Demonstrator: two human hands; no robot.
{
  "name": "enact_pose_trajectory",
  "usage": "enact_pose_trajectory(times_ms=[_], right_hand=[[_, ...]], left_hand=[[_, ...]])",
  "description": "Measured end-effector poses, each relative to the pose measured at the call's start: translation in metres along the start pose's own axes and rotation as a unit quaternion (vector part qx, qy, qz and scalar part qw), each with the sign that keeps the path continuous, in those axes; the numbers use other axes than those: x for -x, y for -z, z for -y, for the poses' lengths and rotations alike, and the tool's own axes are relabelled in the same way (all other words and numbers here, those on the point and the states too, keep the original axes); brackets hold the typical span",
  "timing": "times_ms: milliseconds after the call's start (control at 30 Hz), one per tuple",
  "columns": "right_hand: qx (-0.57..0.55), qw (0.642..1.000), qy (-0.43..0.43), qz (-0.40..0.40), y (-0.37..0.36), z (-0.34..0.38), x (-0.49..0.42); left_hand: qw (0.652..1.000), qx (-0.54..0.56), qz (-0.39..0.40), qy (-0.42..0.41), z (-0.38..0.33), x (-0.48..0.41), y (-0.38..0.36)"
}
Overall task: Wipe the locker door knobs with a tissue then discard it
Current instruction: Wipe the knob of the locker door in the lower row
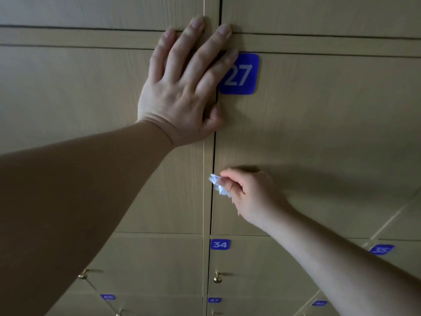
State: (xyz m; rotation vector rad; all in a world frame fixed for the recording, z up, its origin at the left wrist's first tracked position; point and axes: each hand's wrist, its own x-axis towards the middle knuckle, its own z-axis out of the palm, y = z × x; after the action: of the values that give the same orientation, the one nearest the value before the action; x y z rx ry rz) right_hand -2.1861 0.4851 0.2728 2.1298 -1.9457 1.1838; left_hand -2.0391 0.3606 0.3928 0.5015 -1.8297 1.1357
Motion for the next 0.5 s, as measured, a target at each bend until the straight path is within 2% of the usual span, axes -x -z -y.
enact_pose_trajectory(times_ms=[100,167,233,333,500], right_hand=[[-0.029,0.997,-0.010,0.072,0.014,0.001,-0.002],[0.026,0.991,0.021,0.127,0.023,0.003,-0.007],[0.096,0.983,0.055,0.146,0.027,0.006,-0.011],[0.141,0.977,0.086,0.135,0.025,0.007,-0.014],[0.096,0.989,0.101,0.047,0.009,0.000,-0.006]], left_hand=[[1.000,-0.004,0.002,0.000,0.000,0.000,0.000],[1.000,-0.005,0.000,-0.001,0.000,0.000,0.000],[1.000,-0.005,-0.003,-0.001,0.000,-0.001,0.000],[1.000,-0.003,-0.002,0.000,-0.001,-0.001,0.001],[1.000,-0.002,-0.002,0.002,-0.001,-0.001,-0.001]])
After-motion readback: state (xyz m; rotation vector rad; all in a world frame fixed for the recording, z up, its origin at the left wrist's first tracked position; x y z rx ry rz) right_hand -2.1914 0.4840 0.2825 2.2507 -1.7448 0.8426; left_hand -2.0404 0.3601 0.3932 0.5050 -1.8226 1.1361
